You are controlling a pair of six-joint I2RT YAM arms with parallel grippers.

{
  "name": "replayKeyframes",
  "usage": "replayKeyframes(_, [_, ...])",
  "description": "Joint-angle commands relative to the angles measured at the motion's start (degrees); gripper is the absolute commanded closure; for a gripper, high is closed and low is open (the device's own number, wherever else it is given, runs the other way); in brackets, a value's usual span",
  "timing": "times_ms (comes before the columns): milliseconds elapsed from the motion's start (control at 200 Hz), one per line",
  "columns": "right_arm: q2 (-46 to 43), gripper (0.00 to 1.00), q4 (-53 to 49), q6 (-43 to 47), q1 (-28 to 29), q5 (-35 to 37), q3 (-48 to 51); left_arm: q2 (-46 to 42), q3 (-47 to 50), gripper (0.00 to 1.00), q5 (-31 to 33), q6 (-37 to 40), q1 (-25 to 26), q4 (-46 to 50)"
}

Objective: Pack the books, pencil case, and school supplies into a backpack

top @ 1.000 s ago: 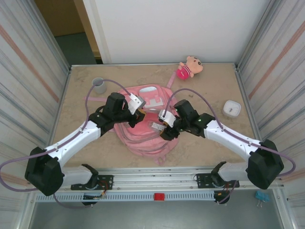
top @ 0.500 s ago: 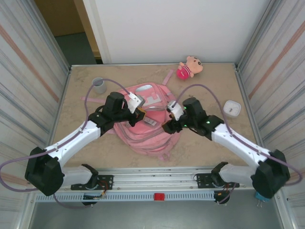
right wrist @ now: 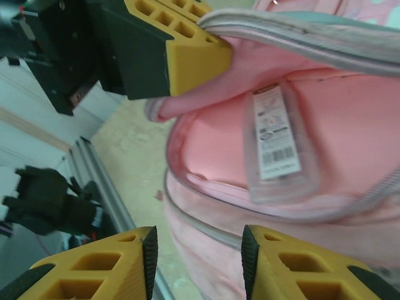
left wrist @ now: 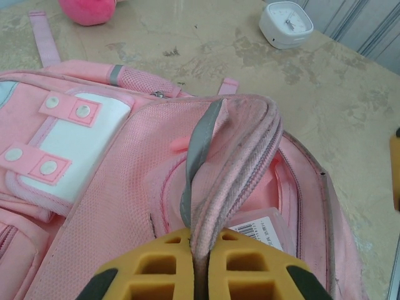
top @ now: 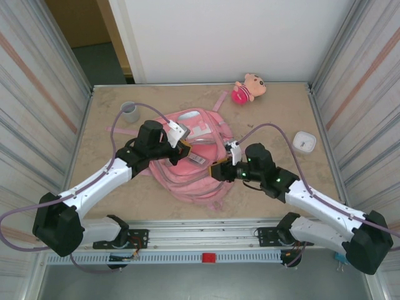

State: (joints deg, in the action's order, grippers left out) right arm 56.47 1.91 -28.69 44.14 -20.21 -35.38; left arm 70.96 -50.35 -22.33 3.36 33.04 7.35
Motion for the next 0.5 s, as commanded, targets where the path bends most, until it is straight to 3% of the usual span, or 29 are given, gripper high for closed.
replayKeyframes(0, [4.3,0.59,7.9,-6.6,1.5,2.0,0.1,-1.3,-2.8,1.00,-2.8,-1.6,-0.1,-6.6])
replayKeyframes(306, [17.9,0.62,11.1,-7.5,3.2,-0.7,-5.2,-1.3,-3.1,1.00,-2.5,-1.4,-0.2,-6.5])
replayKeyframes(496, [19.5,0.66,8.3,-7.9,2.1,5.0,-7.0,-1.4,-3.3,1.00,-2.7,-1.4,-0.2,-5.8])
